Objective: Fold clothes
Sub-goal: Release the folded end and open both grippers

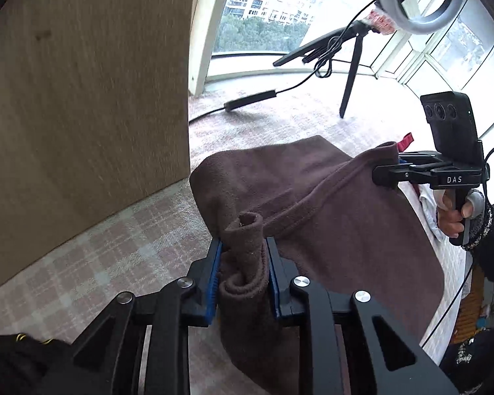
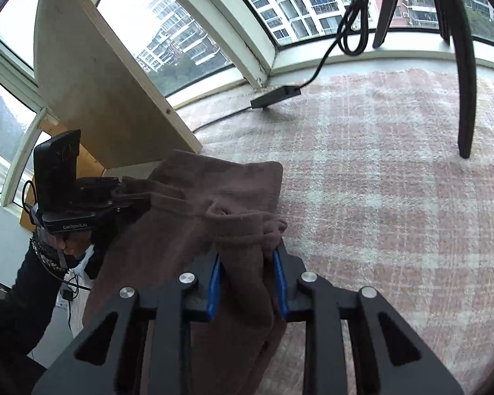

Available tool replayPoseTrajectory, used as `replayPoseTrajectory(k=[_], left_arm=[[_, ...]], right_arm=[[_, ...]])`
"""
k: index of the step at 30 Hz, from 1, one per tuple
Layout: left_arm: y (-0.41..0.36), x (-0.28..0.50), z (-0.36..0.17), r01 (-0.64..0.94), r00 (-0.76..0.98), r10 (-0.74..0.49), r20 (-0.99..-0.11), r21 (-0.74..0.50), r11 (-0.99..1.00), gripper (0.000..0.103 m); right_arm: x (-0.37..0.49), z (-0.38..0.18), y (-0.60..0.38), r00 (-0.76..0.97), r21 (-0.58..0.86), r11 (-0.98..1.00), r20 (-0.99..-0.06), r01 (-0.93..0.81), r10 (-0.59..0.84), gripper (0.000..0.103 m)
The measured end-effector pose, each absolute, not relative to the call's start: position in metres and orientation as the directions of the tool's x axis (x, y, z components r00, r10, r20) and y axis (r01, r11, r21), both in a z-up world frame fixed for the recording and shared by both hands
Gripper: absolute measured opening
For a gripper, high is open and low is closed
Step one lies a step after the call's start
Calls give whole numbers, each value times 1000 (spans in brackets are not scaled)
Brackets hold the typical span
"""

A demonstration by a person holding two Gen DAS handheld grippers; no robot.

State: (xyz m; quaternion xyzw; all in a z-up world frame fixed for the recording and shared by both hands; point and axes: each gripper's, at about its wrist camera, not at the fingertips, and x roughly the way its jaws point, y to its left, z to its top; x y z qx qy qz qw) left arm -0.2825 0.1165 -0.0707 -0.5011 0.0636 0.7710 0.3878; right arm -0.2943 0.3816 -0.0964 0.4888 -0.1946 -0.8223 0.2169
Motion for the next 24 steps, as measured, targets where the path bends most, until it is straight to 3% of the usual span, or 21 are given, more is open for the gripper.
replayPoseTrajectory(k=[7,10,12,14,15,16,18,21,24], left_arm=[[99,-207,73,-742,-420,571,-705,-96,-664,22],[95,-159,103,-764,-484,568,-665,5,-645,23],[93,-128,92,-770,-477,555,-682,20,-638,32],[81,-92,51,-760,-415,508,-755,-19,-649,34],[73,-72,25,-749,-353,481,-802,-66,-659,34],[61,-51,-2,-734,-284,456,-844,-115,-669,34],[34,-22,-49,-655,-159,405,-900,-211,-726,33],[4,-6,-86,-523,-77,380,-922,-287,-803,27],[4,-16,-72,-529,-160,402,-901,-266,-806,27]], right_arm=[[-224,39,362,-612,344,-874,-625,342,-485,24],[-188,83,351,-690,230,-896,-574,380,-440,24],[-164,94,344,-713,170,-908,-570,383,-408,25],[-138,69,340,-660,180,-914,-644,363,-388,33],[-117,45,341,-605,205,-919,-700,338,-379,44],[-96,20,342,-546,229,-923,-752,311,-370,49],[-53,-28,345,-417,271,-929,-836,250,-356,49],[-11,-63,364,-357,398,-913,-842,96,-404,49],[-14,-57,378,-420,464,-885,-796,40,-436,49]])
